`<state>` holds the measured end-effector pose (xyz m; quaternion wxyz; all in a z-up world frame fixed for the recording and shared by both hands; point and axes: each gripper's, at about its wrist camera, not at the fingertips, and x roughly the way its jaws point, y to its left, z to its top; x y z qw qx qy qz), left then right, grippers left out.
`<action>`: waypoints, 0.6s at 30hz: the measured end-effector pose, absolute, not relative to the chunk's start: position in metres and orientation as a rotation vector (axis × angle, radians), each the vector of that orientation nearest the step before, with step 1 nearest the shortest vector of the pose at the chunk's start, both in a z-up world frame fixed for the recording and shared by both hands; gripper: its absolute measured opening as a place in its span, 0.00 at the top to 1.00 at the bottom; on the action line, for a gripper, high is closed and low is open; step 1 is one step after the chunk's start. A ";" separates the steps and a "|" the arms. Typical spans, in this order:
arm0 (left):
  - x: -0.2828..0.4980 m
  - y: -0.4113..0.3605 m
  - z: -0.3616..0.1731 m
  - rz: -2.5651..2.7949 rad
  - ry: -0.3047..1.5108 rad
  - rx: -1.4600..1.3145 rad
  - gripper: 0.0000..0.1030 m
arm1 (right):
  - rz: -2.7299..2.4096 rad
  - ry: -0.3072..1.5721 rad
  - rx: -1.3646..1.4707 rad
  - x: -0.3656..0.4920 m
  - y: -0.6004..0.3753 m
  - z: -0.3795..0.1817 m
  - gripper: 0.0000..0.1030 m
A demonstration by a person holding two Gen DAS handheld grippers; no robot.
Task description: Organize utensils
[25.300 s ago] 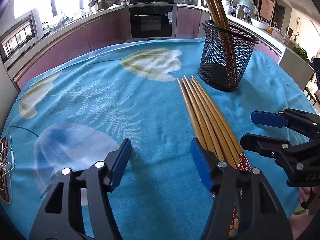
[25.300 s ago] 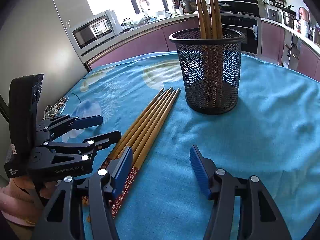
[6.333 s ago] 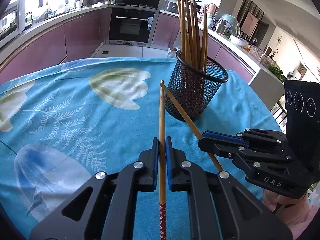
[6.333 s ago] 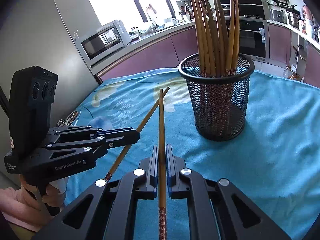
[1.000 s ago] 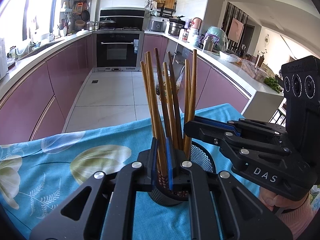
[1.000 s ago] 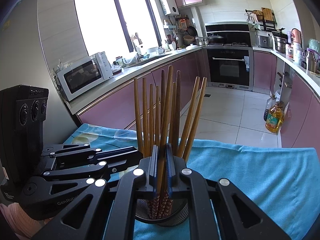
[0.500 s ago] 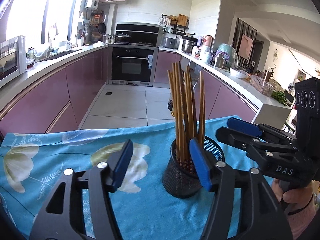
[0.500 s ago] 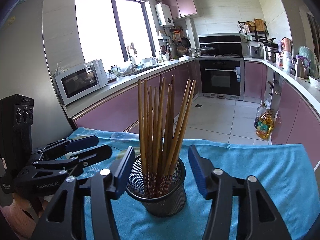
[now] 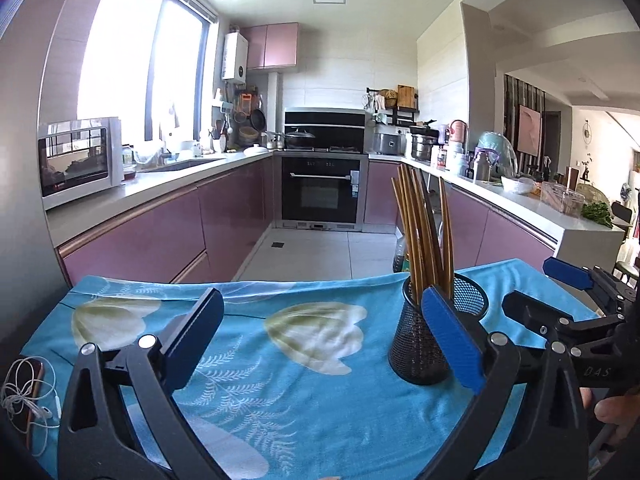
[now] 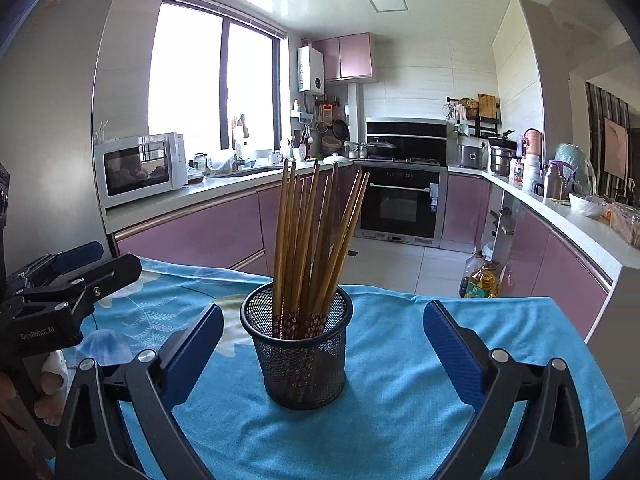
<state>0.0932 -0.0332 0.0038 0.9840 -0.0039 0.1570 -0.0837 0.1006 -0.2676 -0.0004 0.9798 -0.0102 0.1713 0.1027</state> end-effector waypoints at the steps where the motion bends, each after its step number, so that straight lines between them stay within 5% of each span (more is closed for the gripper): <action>1: 0.090 -0.032 0.004 -0.153 0.300 -0.008 0.05 | 0.202 0.335 -0.021 0.098 -0.267 -0.001 0.06; 18: 0.054 -0.013 0.010 -0.075 0.176 -0.029 0.05 | 0.176 0.215 0.005 0.069 -0.256 0.007 0.06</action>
